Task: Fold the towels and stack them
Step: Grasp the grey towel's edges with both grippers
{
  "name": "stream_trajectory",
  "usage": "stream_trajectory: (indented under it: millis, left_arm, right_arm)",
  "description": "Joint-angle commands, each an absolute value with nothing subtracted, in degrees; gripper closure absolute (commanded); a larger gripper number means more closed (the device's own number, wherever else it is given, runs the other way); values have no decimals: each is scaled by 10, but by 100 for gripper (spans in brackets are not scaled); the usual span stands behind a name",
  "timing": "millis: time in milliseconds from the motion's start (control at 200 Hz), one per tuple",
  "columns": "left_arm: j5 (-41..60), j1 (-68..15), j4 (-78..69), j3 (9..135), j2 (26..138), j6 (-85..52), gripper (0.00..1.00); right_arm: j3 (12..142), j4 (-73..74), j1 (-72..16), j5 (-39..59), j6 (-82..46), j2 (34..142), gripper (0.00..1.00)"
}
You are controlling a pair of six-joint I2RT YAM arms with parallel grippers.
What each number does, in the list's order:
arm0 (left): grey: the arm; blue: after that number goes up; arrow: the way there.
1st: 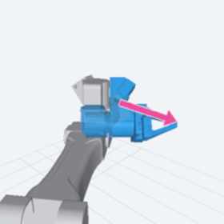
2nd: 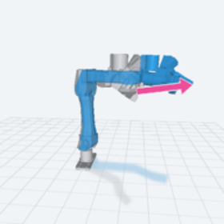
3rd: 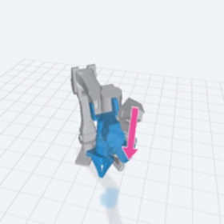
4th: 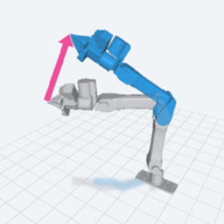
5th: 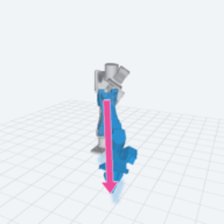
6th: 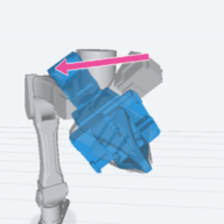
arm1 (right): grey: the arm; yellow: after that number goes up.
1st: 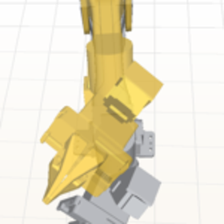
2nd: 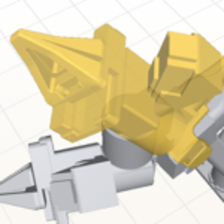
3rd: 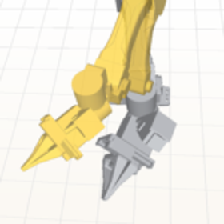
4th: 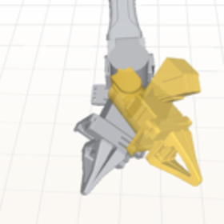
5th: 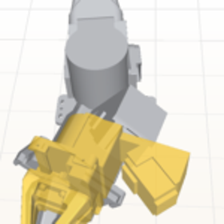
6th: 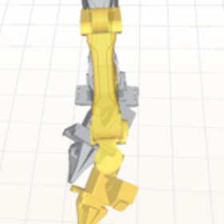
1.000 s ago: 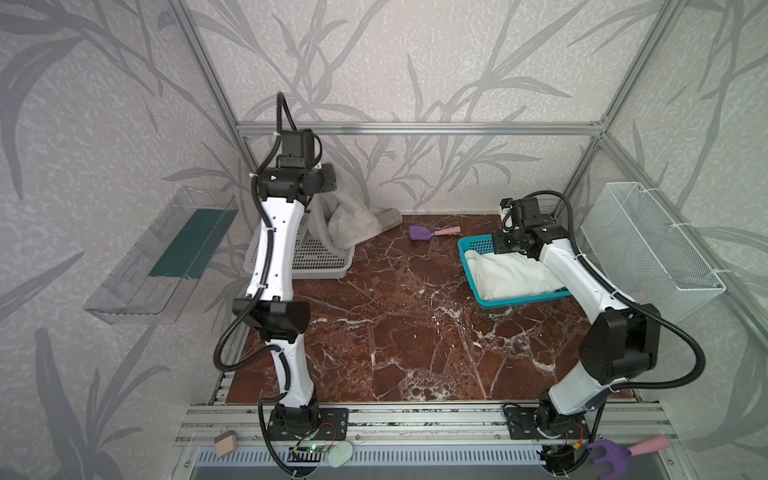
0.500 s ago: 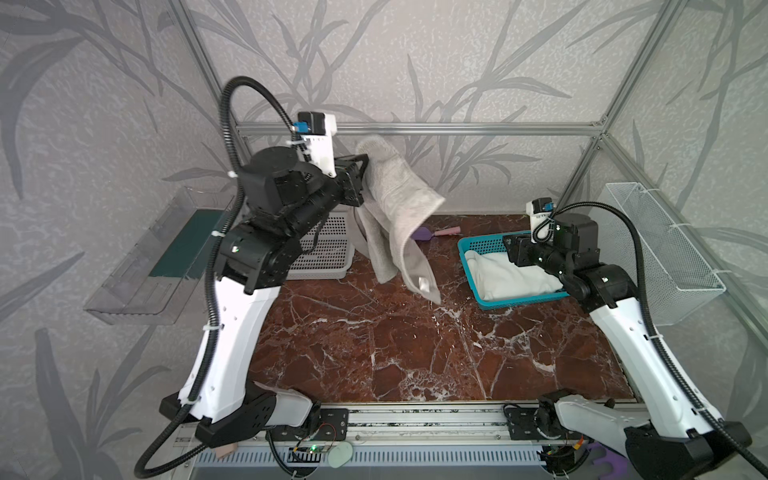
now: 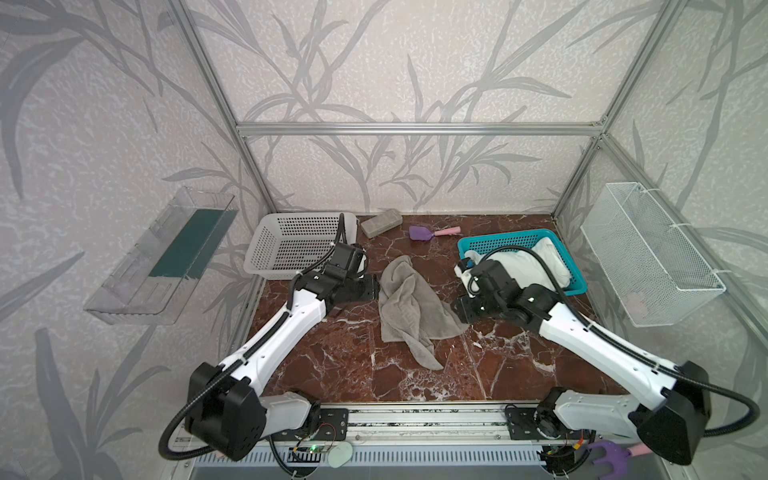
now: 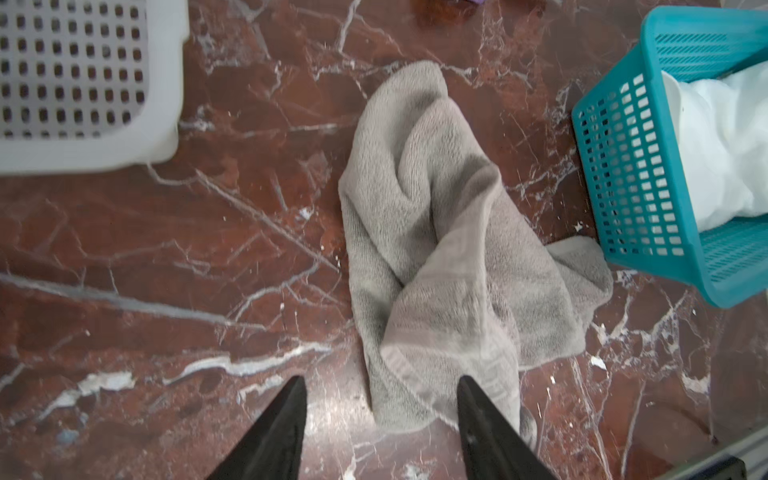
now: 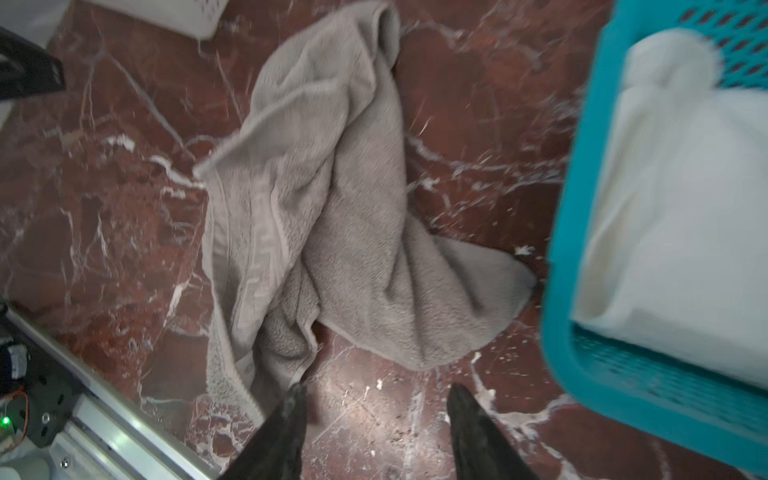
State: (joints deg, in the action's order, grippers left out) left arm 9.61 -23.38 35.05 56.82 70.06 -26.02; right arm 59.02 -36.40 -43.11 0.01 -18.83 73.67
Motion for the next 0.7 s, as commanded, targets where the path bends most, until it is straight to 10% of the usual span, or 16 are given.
stream_trajectory:
  millis: [0, 700]
  left_arm:
    - [129, -245, 294, 508, 661, -305, 42]
    - [67, -222, 52, 425, 755, -340, 36]
  right_arm:
    - [594, -345, -464, 2, -227, 790, 45]
    - [403, -189, -606, 18, -309, 712, 31]
